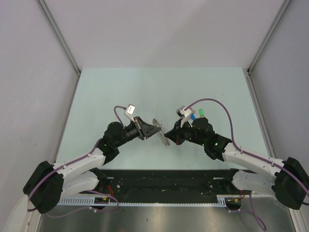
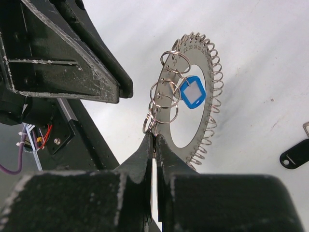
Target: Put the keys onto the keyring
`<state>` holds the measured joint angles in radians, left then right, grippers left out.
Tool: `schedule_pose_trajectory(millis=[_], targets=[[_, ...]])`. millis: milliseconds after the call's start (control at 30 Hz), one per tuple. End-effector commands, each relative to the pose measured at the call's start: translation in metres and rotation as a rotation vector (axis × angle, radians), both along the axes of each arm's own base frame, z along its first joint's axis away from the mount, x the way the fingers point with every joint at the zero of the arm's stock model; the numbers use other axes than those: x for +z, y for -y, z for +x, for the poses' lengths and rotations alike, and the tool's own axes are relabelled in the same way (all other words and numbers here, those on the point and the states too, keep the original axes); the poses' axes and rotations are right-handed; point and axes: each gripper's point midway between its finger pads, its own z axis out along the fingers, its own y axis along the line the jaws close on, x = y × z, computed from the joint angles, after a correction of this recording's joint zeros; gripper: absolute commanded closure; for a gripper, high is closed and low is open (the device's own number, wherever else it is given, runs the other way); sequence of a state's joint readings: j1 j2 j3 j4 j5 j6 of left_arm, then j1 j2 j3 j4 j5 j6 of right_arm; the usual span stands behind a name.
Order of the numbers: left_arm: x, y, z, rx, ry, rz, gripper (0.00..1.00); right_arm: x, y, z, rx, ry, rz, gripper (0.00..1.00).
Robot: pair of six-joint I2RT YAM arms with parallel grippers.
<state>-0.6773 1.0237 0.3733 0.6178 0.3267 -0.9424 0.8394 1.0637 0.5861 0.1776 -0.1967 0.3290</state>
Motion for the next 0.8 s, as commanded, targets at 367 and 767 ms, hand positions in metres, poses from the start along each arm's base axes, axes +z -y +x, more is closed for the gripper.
schedule_pose_trajectory(millis=[367, 767], targets=[[-0.001, -0.008, 0.009, 0.025, 0.057, 0.175, 0.47, 0.013, -0.004, 0.010, -0.025, 0.113, -0.005, 1.00], [-0.013, 0.008, 0.015, 0.010, -0.016, 0.237, 0.44, 0.004, -0.011, 0.008, -0.043, 0.173, -0.076, 1.00]])
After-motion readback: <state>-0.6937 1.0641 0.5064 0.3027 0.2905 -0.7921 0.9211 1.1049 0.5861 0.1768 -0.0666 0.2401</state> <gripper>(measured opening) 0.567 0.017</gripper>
